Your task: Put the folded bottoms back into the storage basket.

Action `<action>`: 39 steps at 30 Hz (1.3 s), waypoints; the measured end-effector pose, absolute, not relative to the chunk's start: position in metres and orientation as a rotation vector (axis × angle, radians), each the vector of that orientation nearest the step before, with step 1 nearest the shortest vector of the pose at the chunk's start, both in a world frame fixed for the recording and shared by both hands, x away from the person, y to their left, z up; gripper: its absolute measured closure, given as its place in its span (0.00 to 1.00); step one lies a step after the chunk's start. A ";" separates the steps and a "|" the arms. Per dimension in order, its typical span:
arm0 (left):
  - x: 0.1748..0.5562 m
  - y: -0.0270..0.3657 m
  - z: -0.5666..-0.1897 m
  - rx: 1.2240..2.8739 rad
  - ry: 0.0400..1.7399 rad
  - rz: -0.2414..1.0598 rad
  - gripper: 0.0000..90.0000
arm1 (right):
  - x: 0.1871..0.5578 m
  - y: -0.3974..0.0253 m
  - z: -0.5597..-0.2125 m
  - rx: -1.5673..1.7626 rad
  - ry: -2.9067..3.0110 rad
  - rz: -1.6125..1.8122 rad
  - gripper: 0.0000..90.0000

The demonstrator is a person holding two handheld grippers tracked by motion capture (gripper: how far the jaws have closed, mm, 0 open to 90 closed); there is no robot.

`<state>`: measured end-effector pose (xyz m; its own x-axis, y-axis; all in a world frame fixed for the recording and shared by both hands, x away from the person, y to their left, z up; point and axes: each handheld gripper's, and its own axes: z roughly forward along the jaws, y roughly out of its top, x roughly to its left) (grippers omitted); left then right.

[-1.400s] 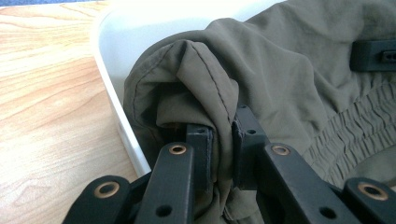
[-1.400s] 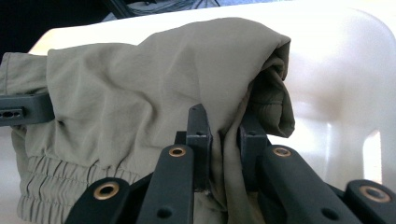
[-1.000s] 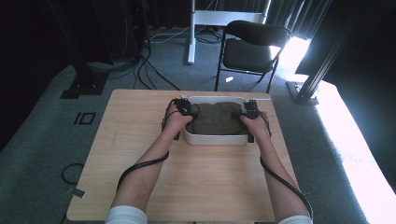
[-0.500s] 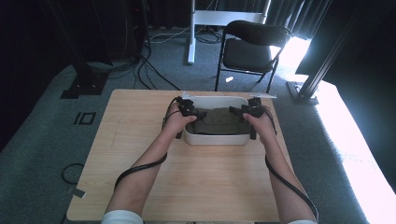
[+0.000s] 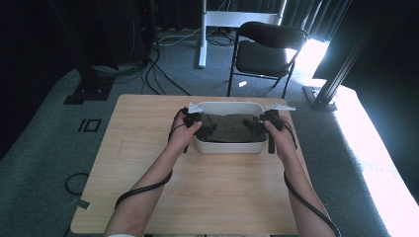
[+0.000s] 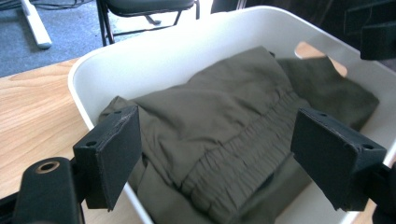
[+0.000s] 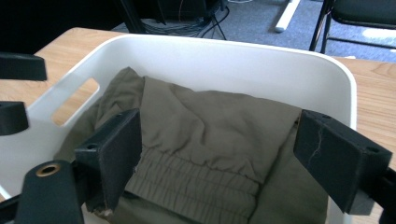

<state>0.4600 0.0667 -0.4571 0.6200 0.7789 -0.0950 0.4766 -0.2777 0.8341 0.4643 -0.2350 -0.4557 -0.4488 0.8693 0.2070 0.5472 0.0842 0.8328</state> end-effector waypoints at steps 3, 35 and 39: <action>0.454 0.071 -0.458 1.906 0.993 0.427 0.20 | 0.458 -0.236 -0.457 1.426 2.020 1.326 0.17; 0.391 0.111 -0.486 1.923 0.981 0.481 0.20 | 0.392 -0.263 -0.479 1.248 2.048 1.268 0.14; 0.386 0.117 -0.490 1.930 0.989 0.498 0.20 | 0.386 -0.267 -0.484 1.255 2.049 1.257 0.14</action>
<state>0.3863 0.1170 -0.4899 0.6018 0.7976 -0.0406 0.4426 -0.2908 0.8483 0.3858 -0.2672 -0.4843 -0.5004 0.8606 0.0945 0.4742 0.1811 0.8616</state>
